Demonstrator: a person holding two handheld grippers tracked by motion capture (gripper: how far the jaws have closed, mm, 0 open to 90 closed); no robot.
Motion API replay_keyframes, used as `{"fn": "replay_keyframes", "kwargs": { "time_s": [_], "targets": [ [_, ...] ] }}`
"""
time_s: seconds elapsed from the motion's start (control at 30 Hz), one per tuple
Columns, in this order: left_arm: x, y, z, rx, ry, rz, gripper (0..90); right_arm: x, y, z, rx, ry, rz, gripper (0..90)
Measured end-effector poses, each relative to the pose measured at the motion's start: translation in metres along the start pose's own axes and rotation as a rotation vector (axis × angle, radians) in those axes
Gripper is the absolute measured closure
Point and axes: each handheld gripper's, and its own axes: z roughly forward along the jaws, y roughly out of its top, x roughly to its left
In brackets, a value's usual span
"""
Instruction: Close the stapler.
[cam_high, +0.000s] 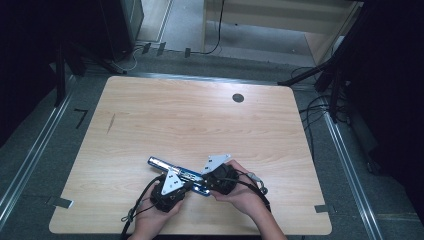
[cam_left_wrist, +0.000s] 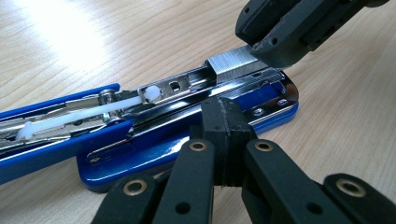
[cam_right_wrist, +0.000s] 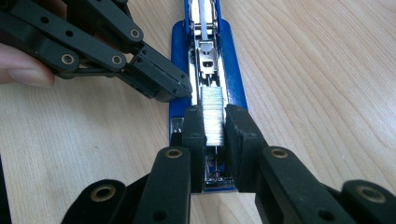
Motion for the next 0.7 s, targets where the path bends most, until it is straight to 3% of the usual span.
{"fn": "replay_keyframes", "kwargs": {
  "time_s": [0.7],
  "targets": [
    [-0.0001,0.0,0.0001,-0.001,-0.001,0.001,90.0,-0.001,0.0006,0.0025,0.006,0.0,0.0,79.7]
  ]
}}
